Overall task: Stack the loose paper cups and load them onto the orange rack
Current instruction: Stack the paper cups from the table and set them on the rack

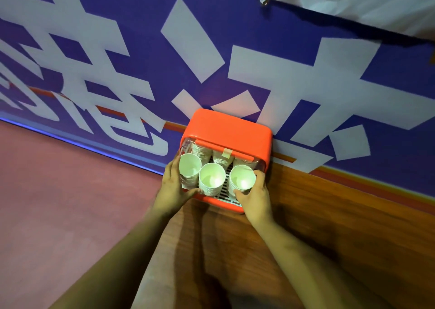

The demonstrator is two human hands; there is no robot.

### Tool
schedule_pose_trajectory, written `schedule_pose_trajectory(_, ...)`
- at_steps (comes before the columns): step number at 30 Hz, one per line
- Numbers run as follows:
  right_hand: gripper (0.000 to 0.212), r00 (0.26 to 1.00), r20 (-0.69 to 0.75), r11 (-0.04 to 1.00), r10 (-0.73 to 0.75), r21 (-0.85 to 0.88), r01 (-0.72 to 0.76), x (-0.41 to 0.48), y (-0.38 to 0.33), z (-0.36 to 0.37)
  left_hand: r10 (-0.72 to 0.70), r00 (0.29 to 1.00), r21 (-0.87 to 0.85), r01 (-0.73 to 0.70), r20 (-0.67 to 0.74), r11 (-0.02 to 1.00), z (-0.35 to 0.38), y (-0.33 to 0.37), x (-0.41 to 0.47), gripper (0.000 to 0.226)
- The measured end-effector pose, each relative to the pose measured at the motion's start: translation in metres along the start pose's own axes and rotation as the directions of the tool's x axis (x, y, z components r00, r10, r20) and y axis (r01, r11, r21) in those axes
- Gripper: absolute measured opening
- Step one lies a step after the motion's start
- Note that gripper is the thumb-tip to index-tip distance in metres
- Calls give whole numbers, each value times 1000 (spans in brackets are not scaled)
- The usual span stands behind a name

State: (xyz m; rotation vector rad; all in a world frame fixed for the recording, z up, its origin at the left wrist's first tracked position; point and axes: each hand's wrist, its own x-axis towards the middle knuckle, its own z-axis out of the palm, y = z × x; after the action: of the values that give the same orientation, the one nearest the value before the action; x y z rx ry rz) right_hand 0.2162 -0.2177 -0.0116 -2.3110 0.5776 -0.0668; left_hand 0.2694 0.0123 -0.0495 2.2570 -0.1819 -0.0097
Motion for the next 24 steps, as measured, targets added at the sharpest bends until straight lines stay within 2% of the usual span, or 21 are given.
schedule_pose_trajectory(5,86,991,-50,989,127,87,-122,-13,-3,4,-49,999,-40,48,-22,998,5,-2,2,115)
schedule_pose_trajectory(7,74,986,-82,989,147,7,-147,-31,-3,5,-84,996,-78,82,-18,994,4,-1,4,113)
schedule_pose_trajectory(9,61,996,-49,997,72,0,-72,-46,-7,10,-100,995,-124,97,-18,988,1,2,6,106)
schedule_pose_trajectory(12,60,986,20,987,-164,10,163,-48,-23,18,-118,993,-197,115,-3,974,-3,3,9,90)
schedule_pose_trajectory(16,50,917,-41,891,-398,-254,376,-42,-45,25,-111,994,-194,111,12,975,-6,2,10,79)
schedule_pose_trajectory(24,20,941,40,823,-336,-474,314,-24,-49,36,-120,993,-205,119,10,972,-4,-2,10,74)
